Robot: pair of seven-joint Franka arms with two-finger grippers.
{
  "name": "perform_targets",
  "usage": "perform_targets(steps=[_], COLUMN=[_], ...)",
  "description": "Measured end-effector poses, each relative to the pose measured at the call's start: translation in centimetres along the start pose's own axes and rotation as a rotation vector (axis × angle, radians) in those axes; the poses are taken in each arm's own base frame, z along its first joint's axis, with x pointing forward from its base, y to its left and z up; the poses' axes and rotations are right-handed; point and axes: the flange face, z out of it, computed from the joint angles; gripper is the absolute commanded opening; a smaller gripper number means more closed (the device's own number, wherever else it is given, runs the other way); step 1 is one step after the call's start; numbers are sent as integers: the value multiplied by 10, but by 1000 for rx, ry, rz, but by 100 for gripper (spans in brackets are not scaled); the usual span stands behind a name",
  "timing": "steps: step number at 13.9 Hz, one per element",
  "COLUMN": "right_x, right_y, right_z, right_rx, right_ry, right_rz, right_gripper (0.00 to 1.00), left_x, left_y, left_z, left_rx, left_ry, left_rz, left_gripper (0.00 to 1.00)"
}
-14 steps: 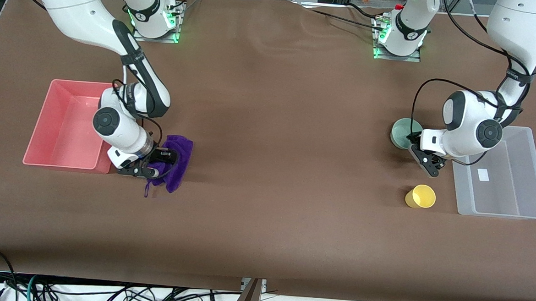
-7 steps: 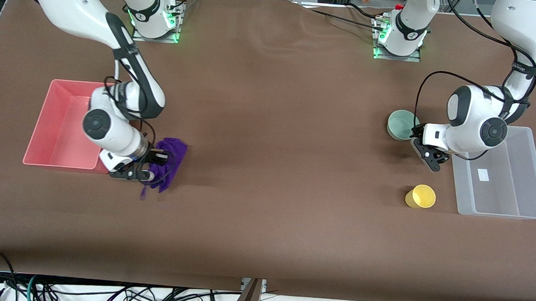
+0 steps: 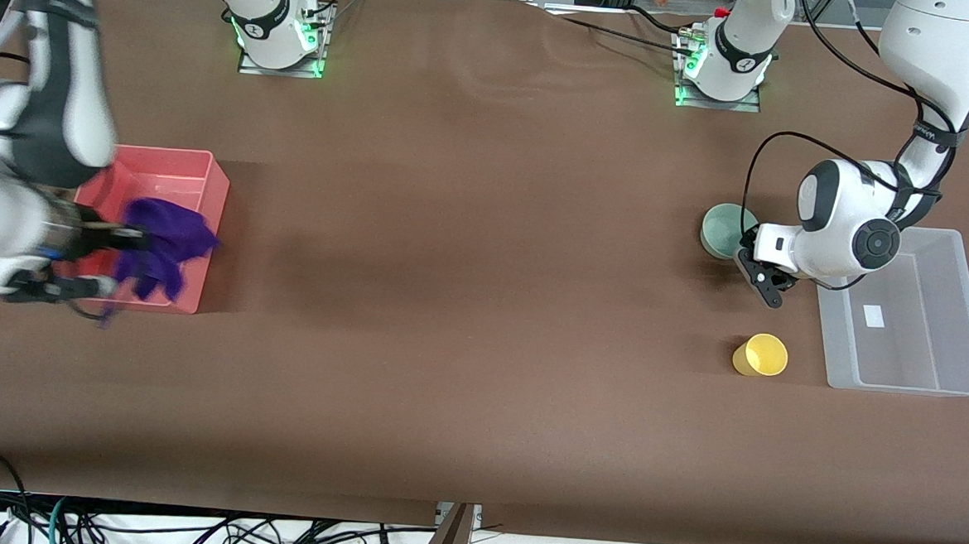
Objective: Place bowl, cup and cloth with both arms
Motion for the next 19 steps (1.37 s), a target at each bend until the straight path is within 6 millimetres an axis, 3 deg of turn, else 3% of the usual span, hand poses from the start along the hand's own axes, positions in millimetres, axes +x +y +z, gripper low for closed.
perform_targets(steps=[2, 4, 7, 9, 10, 12, 15, 16, 17, 18, 19], right_x=[-15, -20, -19, -15, -14, -10, -12, -16, -21, -28, -37], right_y=[50, 65, 58, 49, 45, 23, -46, -65, -77, -81, -79], right_z=[15, 43, 76, 69, 57, 21, -42, -59, -74, -89, -102], right_rx=[3, 18, 40, 72, 83, 79, 83, 80, 71, 61, 56], right_ry=[-35, -88, -150, -120, -92, -36, 10, 27, 46, 71, 96], right_rz=[-5, 6, 0, 3, 12, 22, 12, 14, 11, 11, 15], right_gripper=[0, 99, 100, 100, 100, 100, 100, 100, 100, 100, 100], left_x=[5, 11, 4, -24, -42, -84, -148, -162, -170, -173, -172], left_y=[-8, -22, -50, -77, -92, -129, -192, -206, -215, -219, -221], left_z=[-21, -71, -165, -211, -221, -215, -154, -128, -105, -90, -84], left_rx=[4, -13, 2, 84, 116, 125, 126, 121, 110, 97, 92], left_ry=[0, -16, -25, -51, -70, -90, -47, -35, -29, -28, -27], left_rz=[1, 12, -1, -27, -48, -110, -183, -186, -190, -190, -188], left_gripper=[0, 0, 0, 0, 0, 0, 0, 11, 59, 100, 100])
